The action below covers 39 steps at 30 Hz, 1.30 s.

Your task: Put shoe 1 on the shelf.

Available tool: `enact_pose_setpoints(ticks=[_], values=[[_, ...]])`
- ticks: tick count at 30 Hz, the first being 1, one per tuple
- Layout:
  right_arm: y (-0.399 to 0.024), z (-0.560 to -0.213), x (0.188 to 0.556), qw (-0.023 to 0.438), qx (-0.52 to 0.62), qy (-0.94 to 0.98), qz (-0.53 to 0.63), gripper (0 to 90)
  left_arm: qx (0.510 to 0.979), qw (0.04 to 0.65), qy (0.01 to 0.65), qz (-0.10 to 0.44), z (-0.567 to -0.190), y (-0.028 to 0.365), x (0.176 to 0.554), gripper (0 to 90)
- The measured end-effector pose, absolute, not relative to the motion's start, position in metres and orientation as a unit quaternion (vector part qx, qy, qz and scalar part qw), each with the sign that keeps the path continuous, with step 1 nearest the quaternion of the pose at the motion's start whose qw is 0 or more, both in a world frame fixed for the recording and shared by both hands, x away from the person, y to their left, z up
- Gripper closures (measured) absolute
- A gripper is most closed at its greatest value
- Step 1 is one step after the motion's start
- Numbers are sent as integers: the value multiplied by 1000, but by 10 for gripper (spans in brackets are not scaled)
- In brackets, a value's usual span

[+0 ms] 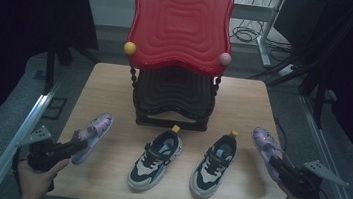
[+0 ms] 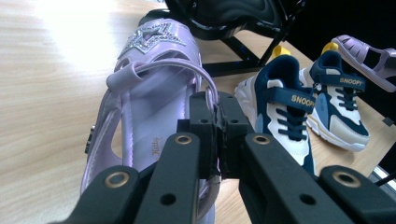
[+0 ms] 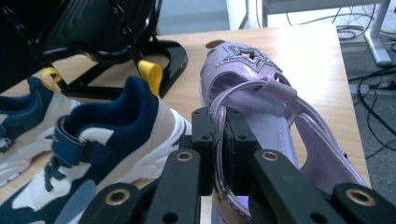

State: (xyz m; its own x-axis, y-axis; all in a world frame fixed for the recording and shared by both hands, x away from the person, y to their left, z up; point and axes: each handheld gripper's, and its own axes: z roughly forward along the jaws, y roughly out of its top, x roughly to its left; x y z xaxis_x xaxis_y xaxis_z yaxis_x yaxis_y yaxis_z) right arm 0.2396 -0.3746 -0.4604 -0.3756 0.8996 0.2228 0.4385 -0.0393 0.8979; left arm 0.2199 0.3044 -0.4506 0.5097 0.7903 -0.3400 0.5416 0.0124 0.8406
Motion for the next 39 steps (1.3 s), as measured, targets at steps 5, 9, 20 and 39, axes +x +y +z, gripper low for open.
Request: enact_pose_setpoints(ticks=[5, 9, 20, 39], values=[[-369, -453, 239, 233, 503, 653, 517, 850, 693, 532, 473, 118, -445, 299, 224, 873], [-364, -449, 239, 233, 497, 651, 523, 849, 690, 540, 467, 119, -441, 295, 227, 873], [-349, -436, 242, 232, 477, 653, 540, 848, 687, 557, 450, 122, -426, 279, 237, 873], [-324, -426, 253, 229, 451, 660, 555, 848, 693, 563, 436, 114, -419, 260, 254, 872]])
